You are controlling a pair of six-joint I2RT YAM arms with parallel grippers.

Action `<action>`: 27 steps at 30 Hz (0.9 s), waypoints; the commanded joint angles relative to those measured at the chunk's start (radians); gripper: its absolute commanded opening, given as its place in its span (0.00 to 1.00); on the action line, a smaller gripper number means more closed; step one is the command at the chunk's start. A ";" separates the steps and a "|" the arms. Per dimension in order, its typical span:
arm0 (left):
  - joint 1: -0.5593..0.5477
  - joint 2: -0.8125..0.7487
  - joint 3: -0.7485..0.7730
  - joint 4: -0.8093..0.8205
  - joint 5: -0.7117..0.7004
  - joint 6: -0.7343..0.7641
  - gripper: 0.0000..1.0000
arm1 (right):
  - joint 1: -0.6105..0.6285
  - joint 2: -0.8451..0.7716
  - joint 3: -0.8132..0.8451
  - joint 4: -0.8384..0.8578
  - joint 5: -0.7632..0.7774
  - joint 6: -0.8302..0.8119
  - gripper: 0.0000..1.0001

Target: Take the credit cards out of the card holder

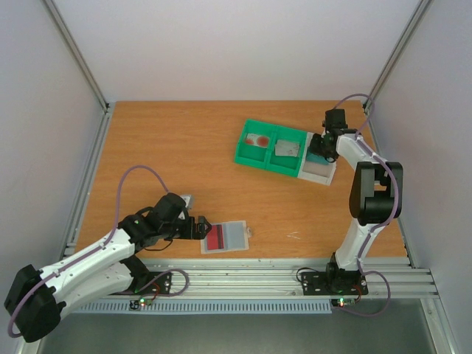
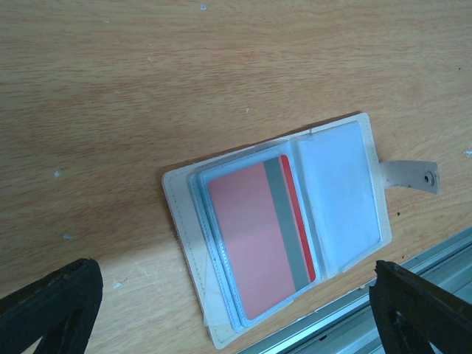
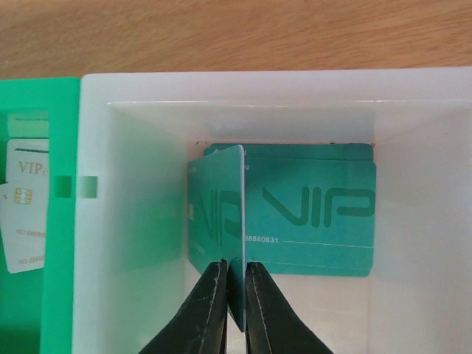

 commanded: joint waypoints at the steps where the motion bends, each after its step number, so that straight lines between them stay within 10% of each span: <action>1: -0.001 0.006 0.031 0.031 0.002 0.006 0.99 | -0.006 0.031 0.023 -0.012 0.035 0.015 0.09; 27: -0.001 0.037 -0.020 0.104 0.053 -0.029 0.95 | -0.004 -0.078 0.094 -0.232 0.049 0.165 0.30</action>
